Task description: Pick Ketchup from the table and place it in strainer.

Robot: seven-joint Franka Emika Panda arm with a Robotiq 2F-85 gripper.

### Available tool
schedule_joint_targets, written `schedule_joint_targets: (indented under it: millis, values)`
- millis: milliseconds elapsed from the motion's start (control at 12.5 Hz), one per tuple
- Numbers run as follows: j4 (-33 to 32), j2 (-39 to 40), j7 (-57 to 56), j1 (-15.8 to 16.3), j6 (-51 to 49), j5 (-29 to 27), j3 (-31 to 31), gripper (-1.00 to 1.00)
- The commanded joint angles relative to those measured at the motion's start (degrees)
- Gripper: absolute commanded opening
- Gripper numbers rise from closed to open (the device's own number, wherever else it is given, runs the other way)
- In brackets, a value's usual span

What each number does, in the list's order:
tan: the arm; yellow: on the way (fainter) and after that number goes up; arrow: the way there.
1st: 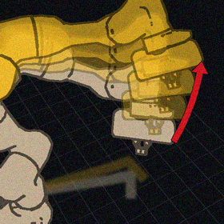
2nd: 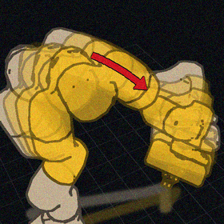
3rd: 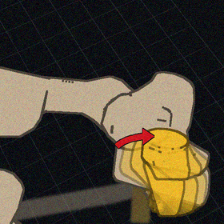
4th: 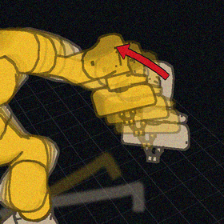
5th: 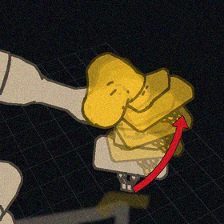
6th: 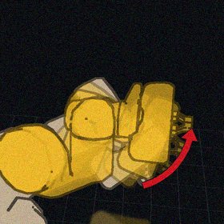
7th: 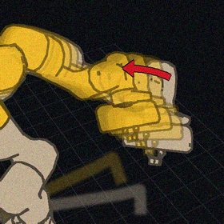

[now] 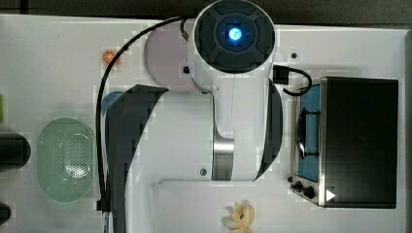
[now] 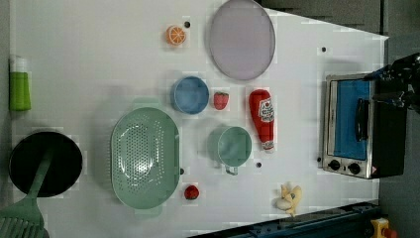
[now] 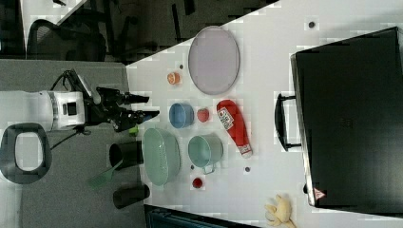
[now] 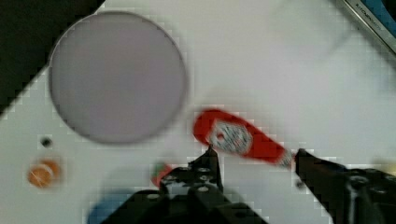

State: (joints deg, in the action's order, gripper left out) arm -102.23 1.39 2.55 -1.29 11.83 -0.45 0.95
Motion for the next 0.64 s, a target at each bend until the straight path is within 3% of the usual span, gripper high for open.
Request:
schedule_joint_targets:
  millis: [80, 240, 640]
  values:
    - [-6.6, -13.8, -1.9, -6.2, -8.4, -1.2, 1.2, 0.59]
    - [-7.2, -13.8, -2.2, -6.2, -8.3, -1.2, 1.2, 1.0]
    - [-11.7, -12.0, -11.2, -6.0, -3.8, -1.3, 3.2, 1.0]
